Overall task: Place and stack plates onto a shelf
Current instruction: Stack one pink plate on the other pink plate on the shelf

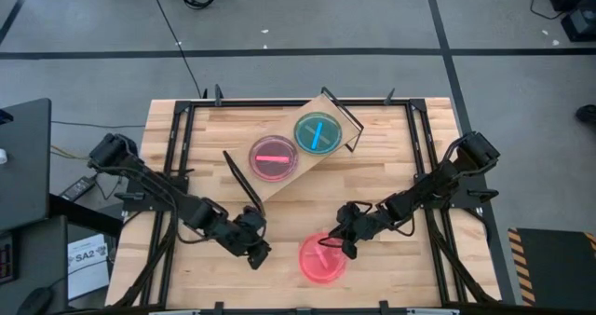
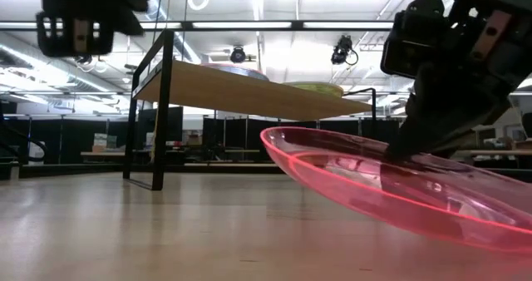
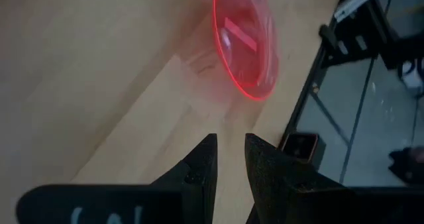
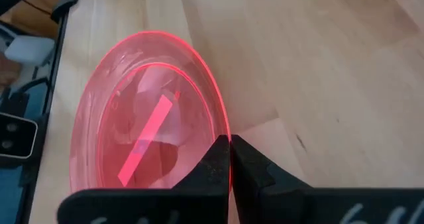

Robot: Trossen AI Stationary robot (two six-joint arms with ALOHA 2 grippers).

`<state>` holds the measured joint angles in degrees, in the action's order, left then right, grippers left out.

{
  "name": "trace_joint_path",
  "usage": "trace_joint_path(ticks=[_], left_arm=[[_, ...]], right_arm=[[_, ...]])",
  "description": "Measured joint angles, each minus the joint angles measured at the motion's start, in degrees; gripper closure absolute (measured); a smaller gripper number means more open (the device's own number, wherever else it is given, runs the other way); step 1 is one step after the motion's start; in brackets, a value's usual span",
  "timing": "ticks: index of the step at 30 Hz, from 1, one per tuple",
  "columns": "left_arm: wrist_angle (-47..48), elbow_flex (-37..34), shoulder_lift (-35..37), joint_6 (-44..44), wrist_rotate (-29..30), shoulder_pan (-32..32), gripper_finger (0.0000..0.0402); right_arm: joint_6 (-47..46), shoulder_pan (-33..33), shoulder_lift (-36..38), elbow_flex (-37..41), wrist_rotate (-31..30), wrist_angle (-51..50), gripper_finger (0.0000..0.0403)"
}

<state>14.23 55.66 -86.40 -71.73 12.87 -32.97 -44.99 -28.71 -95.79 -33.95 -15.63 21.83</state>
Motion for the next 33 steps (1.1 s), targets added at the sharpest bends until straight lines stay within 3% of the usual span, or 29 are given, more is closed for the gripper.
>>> trace_joint_path(ticks=[12,33], left_arm=[[-11.32,0.0,-7.64,-1.26,0.22,3.38,0.0319],[-12.01,0.0,-7.84,-1.1,2.59,4.57,0.0319]], right_arm=[[-0.04,0.01,0.0,-0.05,-4.35,3.6,0.0394],[-7.56,1.92,0.07,-0.07,-6.41,7.86,0.0394]])
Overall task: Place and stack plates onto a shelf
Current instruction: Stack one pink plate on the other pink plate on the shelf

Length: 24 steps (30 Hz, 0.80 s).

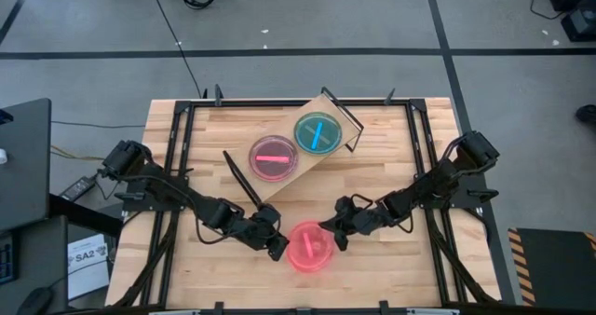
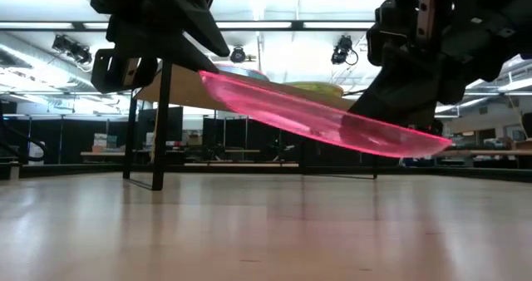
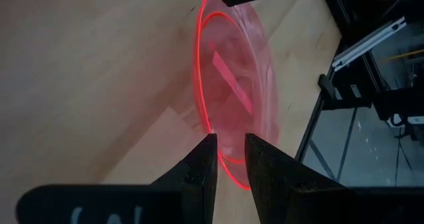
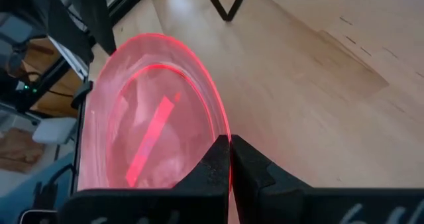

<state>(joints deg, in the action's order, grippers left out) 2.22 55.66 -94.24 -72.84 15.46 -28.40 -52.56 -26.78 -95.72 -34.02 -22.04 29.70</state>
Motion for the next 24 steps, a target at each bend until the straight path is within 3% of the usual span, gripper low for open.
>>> trace_joint_path(ticks=[12,24], left_arm=[[0.4,0.0,0.02,0.02,-0.08,0.02,0.0319],[0.63,0.0,0.07,-0.04,-5.22,0.0,0.0319]], right_arm=[[0.13,0.39,0.02,-0.96,0.63,0.52,0.0394],[0.15,0.37,0.02,-0.96,4.02,-0.2,0.0394]])
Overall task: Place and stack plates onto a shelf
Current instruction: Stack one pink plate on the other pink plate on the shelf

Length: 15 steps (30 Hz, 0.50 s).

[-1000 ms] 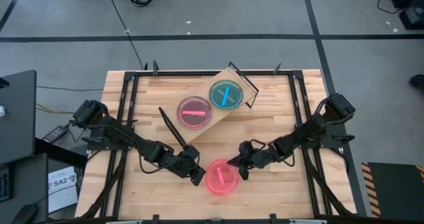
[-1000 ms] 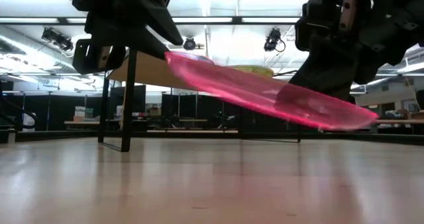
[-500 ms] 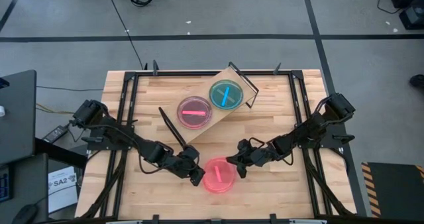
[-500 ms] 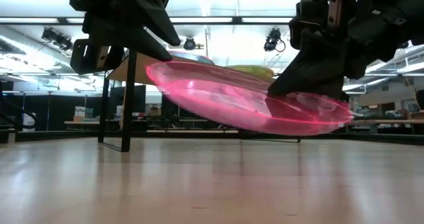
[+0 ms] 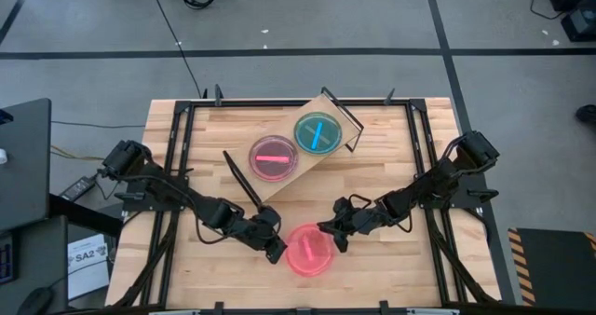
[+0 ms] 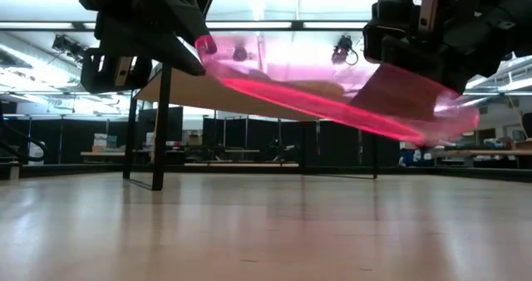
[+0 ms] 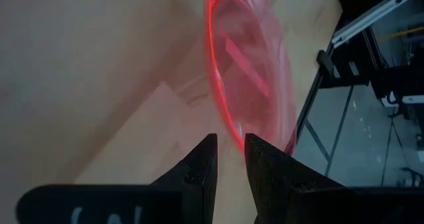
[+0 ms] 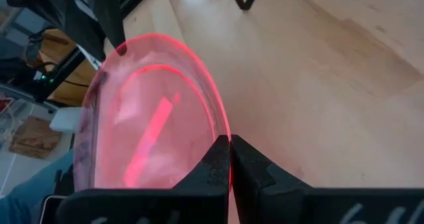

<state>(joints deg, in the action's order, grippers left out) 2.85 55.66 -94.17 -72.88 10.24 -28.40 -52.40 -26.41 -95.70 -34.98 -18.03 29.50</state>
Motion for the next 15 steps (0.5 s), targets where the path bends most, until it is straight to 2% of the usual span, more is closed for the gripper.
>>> trace_joint_path(ticks=[15], left_arm=[[-0.04,0.0,0.0,-0.02,1.7,0.04,0.0319]], right_arm=[[-1.43,0.04,0.0,0.02,-0.37,0.46,0.0394]])
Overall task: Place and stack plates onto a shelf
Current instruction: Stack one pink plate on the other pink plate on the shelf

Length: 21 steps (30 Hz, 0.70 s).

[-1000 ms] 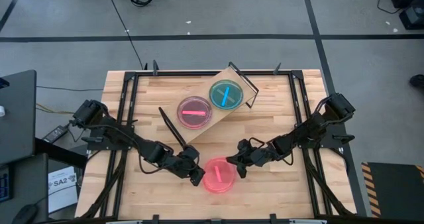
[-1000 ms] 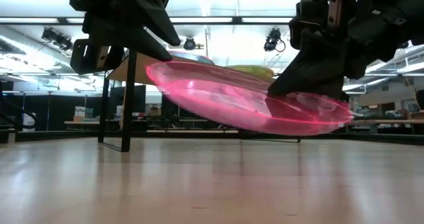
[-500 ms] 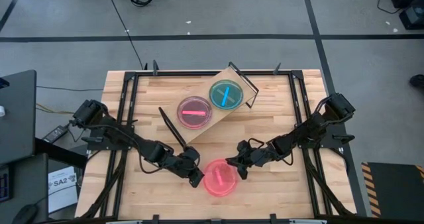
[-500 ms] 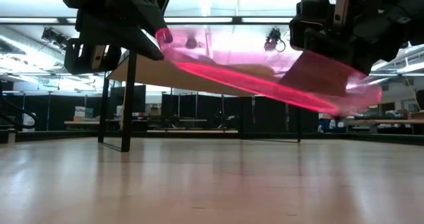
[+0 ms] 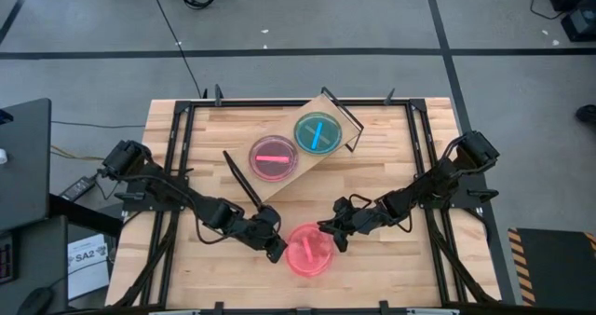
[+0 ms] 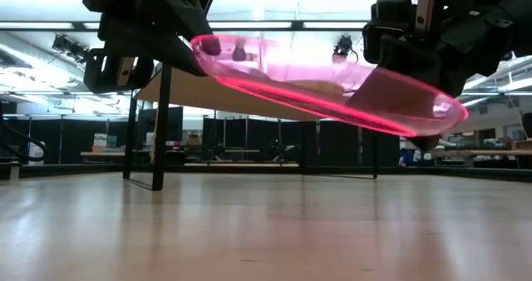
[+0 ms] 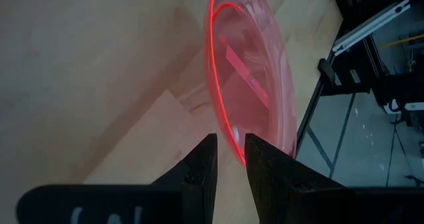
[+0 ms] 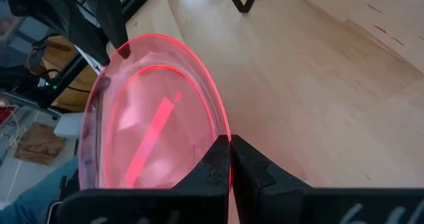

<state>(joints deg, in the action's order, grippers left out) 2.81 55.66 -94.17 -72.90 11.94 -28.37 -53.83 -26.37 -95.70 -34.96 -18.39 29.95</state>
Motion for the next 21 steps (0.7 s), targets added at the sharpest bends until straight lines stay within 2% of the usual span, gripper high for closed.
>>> trace_joint_path(ticks=[12,21], left_arm=[[0.0,0.0,0.0,0.0,0.03,1.58,0.0321],[0.16,0.0,0.0,0.0,-0.14,1.54,0.0356]], right_arm=[[-2.14,0.0,0.0,0.0,-1.07,0.03,0.0394],[-1.96,0.0,0.0,0.02,-1.07,2.36,0.0394]])
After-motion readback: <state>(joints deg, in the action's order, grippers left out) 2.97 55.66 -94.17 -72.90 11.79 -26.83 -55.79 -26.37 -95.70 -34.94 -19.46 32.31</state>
